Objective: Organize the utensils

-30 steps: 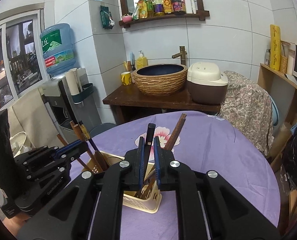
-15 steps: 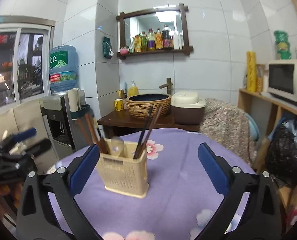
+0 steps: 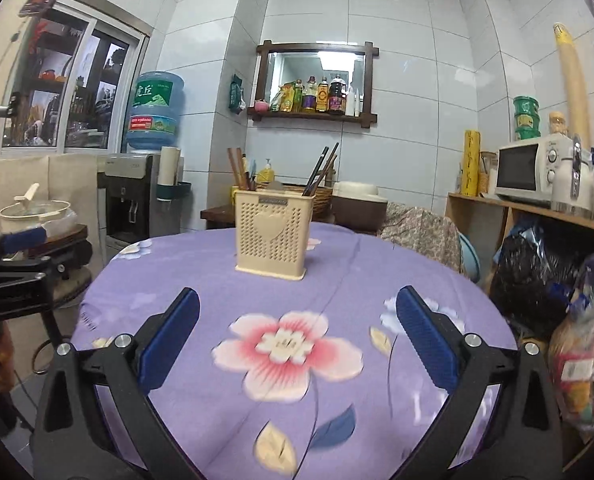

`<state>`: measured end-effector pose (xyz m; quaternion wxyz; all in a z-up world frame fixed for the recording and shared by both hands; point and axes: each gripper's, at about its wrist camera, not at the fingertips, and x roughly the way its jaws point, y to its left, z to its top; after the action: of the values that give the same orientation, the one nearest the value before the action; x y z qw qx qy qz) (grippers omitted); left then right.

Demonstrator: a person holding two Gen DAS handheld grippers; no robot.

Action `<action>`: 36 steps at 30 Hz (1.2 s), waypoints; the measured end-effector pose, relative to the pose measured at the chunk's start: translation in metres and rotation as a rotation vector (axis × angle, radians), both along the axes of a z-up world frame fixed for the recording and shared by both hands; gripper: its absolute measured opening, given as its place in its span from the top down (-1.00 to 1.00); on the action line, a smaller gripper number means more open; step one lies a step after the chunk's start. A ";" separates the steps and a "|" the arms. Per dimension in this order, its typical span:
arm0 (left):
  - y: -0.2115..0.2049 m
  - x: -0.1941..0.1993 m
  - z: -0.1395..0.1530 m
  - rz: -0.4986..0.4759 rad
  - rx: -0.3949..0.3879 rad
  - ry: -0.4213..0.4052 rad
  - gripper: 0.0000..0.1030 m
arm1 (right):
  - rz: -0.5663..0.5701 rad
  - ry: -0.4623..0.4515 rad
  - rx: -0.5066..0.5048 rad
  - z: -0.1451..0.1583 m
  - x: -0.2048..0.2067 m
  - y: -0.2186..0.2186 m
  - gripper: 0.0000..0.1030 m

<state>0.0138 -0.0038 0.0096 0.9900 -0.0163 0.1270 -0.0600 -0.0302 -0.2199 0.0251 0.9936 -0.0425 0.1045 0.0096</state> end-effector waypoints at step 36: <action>-0.005 -0.037 -0.006 -0.008 0.025 -0.029 -0.90 | -0.024 0.078 0.095 -0.009 -0.028 -0.002 -0.89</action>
<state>-0.0233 -0.0086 0.0035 0.9916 -0.0027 0.1132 -0.0628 -0.0585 -0.2218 0.0163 0.9897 0.0065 0.1429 0.0041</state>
